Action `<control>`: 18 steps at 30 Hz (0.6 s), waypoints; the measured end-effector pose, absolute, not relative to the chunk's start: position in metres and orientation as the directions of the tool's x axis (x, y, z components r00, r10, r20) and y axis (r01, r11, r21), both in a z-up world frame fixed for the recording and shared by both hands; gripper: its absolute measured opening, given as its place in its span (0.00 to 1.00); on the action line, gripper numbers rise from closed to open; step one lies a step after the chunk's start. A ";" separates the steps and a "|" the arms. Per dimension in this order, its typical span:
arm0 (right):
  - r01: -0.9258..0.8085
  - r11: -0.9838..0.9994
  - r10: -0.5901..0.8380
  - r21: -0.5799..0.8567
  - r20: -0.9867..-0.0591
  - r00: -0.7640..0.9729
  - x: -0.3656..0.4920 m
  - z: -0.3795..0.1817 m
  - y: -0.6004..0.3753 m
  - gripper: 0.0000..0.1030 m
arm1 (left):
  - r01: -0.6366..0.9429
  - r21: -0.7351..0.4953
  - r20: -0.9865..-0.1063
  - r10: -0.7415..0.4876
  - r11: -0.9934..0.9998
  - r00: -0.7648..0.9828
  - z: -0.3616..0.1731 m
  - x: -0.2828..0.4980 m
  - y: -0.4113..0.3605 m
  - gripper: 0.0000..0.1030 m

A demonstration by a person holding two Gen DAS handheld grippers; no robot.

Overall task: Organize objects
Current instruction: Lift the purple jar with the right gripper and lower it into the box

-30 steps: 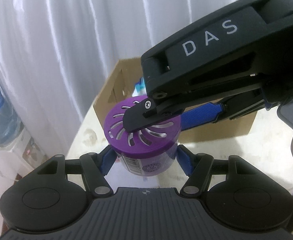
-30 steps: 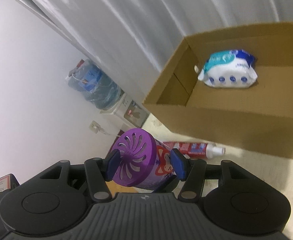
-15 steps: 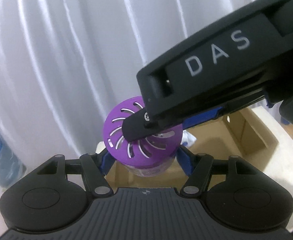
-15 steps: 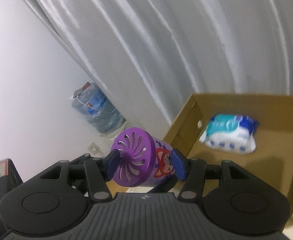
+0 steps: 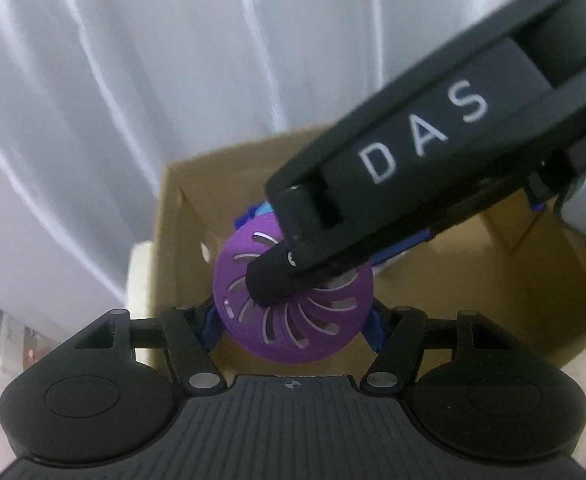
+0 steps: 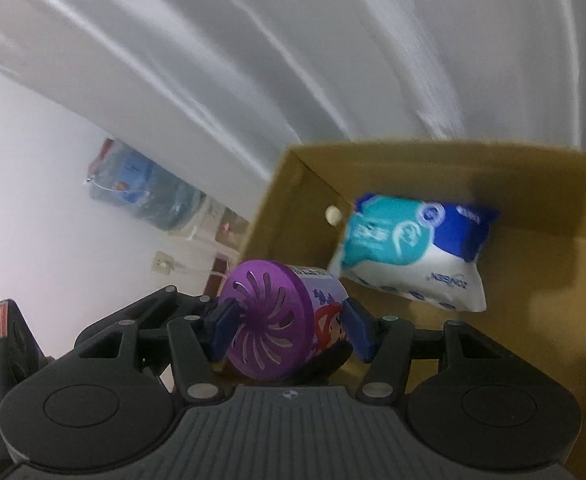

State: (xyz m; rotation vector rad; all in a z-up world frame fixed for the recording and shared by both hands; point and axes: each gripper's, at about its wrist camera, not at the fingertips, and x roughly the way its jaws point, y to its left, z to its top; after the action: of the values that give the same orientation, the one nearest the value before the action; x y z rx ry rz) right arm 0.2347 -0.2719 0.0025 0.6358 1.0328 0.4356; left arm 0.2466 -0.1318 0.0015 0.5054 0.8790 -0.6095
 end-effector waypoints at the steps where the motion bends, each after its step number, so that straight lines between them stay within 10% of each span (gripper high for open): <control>1: -0.030 0.741 0.612 0.671 -0.656 0.442 0.238 -0.003 -0.272 0.59 | 0.677 0.155 -0.834 -0.272 0.720 0.480 -0.003 0.250 -0.136 0.63; 9: 0.006 0.725 0.639 0.689 -0.676 0.368 0.257 -0.033 -0.271 0.59 | 0.699 0.198 -0.881 -0.188 0.687 0.434 -0.026 0.263 -0.155 0.65; 18: 0.044 0.706 0.655 0.707 -0.675 0.340 0.266 -0.052 -0.269 0.59 | 0.704 0.254 -0.886 -0.132 0.663 0.445 -0.030 0.260 -0.183 0.88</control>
State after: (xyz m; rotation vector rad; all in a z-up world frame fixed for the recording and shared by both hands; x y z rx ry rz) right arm 0.2658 -0.2689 -0.0519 0.7106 1.1740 0.4445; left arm 0.2602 -0.1833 -0.0296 0.6750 0.9806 -0.5695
